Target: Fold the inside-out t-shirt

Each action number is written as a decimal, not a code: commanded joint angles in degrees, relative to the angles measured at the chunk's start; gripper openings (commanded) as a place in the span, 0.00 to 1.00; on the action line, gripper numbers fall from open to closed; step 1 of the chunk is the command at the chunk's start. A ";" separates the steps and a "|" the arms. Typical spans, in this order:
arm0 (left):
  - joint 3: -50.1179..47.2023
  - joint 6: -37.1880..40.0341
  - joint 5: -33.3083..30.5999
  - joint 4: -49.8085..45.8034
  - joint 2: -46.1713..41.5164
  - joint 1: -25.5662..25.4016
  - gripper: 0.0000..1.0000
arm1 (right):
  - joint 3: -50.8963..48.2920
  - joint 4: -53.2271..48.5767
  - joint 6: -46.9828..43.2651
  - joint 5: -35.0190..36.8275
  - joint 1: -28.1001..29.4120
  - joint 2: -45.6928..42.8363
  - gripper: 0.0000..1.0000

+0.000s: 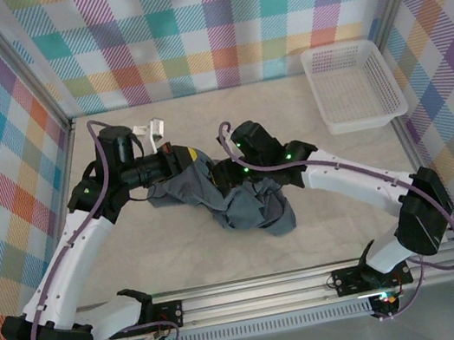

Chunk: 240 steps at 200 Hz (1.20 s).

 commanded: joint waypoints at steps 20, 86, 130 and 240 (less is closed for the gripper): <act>-0.43 0.16 -0.91 0.42 -0.44 0.51 0.00 | -0.34 -0.26 1.62 5.20 0.29 -4.51 0.32; 0.63 -0.09 -0.21 0.34 0.87 0.51 0.00 | -0.54 -1.93 12.55 -4.79 1.05 -6.18 0.31; 0.53 0.00 -0.26 0.25 0.77 0.51 0.00 | 3.61 -3.06 12.06 0.56 1.00 -0.41 0.34; 0.61 0.82 -1.57 -1.14 0.34 0.51 0.00 | 5.74 -4.70 4.89 5.96 0.99 2.86 0.10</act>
